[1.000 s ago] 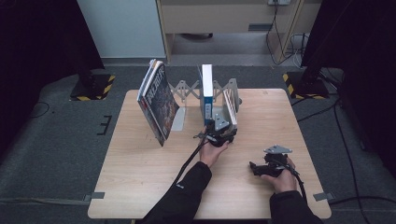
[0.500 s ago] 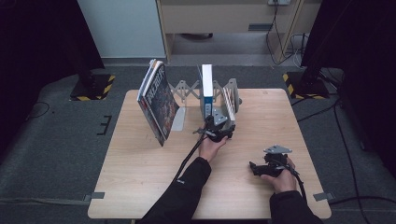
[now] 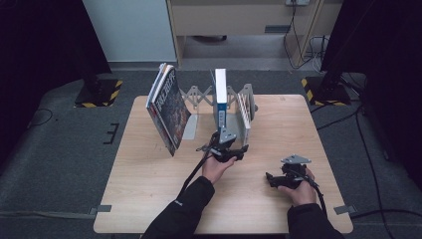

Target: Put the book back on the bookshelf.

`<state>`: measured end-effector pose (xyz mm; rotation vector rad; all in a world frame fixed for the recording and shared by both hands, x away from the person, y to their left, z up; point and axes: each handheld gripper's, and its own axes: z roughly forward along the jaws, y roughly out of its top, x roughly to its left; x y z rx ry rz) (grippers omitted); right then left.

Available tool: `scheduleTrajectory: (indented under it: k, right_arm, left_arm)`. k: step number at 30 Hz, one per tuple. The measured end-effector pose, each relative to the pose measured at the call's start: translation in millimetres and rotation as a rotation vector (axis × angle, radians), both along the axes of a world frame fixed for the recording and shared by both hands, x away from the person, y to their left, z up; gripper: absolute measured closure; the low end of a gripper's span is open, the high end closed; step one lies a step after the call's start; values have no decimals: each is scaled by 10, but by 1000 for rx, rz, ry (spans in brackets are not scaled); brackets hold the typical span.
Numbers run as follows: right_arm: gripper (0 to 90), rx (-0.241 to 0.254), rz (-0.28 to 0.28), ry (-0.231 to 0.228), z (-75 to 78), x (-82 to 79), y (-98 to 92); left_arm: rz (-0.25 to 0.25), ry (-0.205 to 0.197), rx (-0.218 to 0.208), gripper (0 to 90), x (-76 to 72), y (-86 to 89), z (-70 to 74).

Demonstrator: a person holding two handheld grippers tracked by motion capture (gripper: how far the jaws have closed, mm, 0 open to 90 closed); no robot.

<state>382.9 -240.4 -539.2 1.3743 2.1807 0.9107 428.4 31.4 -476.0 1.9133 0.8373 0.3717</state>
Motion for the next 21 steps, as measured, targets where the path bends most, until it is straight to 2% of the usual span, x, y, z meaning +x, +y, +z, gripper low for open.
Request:
scheduleTrajectory:
  k: [5,9,13,15,16,19,21]
  right_arm:
    - [27,0,0,0,0,0,0]
    - [26,-1,-1,0,0,0,1]
    - [26,0,-2,0,0,-1,2]
    - [27,0,-3,0,0,-1,2]
    - [27,0,-3,0,0,-1,2]
    - [33,4,-14,1,2,-6,6]
    - [69,4,-23,1,12,-19,4]
  left_arm:
    - [-13,52,5,335,-177,234,-28]
    - [-8,57,31,286,-304,450,-47]
    - [2,106,34,236,-430,694,-104]
    - [14,123,61,225,-515,862,-167]
    - [14,123,61,217,-515,862,-167]
    - [15,148,77,201,-572,1011,-214]
    - [21,156,95,189,-603,1119,-239]
